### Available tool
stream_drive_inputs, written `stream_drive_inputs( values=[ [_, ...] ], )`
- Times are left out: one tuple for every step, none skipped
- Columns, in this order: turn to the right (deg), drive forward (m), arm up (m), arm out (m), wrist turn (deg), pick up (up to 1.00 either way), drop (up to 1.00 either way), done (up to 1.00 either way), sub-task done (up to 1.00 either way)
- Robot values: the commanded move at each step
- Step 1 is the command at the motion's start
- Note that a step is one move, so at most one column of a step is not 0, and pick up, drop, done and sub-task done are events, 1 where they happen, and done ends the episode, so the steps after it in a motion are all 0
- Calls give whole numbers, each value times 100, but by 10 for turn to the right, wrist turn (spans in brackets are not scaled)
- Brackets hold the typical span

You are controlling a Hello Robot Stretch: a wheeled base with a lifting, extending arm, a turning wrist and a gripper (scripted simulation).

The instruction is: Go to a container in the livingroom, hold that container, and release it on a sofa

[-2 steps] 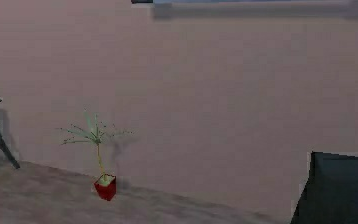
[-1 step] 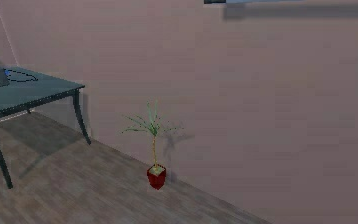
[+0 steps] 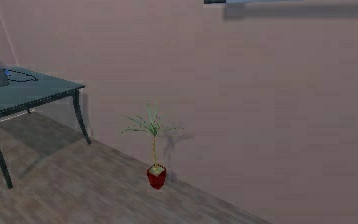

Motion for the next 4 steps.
stream_drive_inputs(
  values=[
    [0, 0, 0, 0, 450, 0, 0, 0, 0],
    [0, 0, 0, 0, 300, 0, 0, 0, 0],
    [0, 0, -34, 0, 0, 0, 0, 0, 0],
    [0, 0, -32, 0, 0, 0, 0, 0, 0]
  ],
)
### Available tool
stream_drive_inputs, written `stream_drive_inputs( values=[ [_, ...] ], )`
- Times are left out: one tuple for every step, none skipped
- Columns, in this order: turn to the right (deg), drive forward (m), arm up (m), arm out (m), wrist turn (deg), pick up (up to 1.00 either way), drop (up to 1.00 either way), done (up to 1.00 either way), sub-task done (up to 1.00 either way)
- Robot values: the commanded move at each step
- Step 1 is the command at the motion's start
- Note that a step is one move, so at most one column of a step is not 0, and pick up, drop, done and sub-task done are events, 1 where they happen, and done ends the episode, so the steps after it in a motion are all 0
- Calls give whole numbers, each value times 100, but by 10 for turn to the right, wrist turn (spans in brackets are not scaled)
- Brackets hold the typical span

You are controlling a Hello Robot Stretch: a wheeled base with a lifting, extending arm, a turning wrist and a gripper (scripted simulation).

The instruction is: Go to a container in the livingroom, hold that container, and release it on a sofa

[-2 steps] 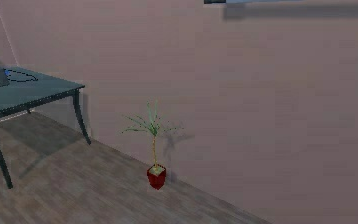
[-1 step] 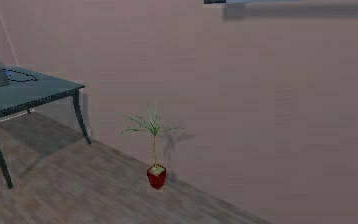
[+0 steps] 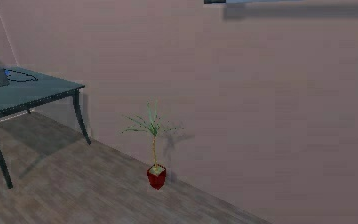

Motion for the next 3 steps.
stream_drive_inputs(
  values=[
    [0, 0, 0, 0, 0, 0, 100, 0, 0],
    [0, 0, 10, 0, 0, 0, 0, 0, 0],
    [0, 0, 0, -8, 0, 0, 0, 0, 0]
  ],
)
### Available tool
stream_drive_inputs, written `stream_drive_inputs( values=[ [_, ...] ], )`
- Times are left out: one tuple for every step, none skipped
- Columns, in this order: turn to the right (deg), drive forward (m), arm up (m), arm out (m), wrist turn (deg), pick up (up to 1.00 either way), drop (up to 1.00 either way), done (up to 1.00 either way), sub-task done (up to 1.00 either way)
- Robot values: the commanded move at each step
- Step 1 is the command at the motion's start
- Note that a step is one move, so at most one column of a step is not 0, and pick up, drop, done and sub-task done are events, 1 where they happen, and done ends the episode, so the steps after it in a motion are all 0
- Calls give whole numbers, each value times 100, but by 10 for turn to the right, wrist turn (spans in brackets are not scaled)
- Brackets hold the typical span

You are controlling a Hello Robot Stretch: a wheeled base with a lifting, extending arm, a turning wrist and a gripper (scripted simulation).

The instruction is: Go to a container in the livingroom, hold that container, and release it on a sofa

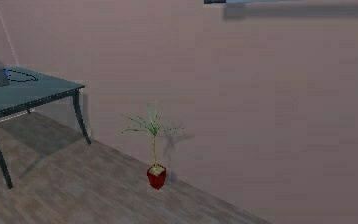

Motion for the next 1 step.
stream_drive_inputs(
  values=[
    [0, 0, 0, 0, 0, 0, 0, 100, 0]
  ],
)
